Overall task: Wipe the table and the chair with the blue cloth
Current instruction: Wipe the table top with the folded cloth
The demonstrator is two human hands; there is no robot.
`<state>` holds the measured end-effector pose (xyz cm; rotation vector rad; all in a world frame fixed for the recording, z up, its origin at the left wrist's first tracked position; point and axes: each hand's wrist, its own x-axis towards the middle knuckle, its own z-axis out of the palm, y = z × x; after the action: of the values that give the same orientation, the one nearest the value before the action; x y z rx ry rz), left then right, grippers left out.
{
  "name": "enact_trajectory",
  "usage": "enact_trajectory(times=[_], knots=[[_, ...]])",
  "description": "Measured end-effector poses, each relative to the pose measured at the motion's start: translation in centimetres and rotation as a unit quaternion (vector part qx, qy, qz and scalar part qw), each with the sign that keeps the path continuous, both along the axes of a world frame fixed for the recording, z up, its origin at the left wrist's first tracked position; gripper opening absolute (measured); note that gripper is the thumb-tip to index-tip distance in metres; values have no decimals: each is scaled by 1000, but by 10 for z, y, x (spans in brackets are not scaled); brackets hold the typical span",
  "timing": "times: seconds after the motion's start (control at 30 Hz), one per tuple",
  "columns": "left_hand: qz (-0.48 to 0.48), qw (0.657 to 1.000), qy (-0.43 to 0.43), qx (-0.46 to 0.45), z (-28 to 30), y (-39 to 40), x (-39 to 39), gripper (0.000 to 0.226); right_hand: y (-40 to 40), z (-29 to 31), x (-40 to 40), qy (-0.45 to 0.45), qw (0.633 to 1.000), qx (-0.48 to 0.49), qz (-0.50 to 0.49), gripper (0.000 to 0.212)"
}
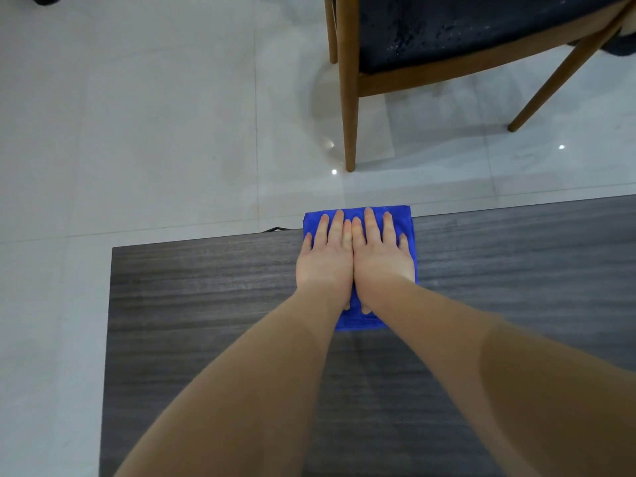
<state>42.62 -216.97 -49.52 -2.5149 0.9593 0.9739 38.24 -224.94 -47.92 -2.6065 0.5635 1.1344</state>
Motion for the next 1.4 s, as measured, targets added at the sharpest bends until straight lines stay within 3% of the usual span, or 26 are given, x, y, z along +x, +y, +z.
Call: enact_trajectory(times=[0.23,0.43,0.6,0.8,1.0,1.17,1.4], knots=[[10,999,22,-34,5,2,1,119,1,-1,1,-11,1000,5,-17,133],[6,997,55,-60,2,9,8,130,11,-11,4,-2,999,-49,-9,149],[11,995,59,-82,-5,12,7,130,9,-26,-1,-25,997,-75,1,143],[16,995,65,-69,-8,9,7,127,-15,-77,-8,-16,989,-118,92,156],[16,995,76,-65,-8,8,9,119,-17,-72,-7,-12,987,-123,104,157],[-8,994,86,-59,-4,28,19,121,3,-70,-5,-25,990,-104,95,154],[-12,994,90,-54,6,82,49,130,57,-72,28,-24,993,-95,71,170]])
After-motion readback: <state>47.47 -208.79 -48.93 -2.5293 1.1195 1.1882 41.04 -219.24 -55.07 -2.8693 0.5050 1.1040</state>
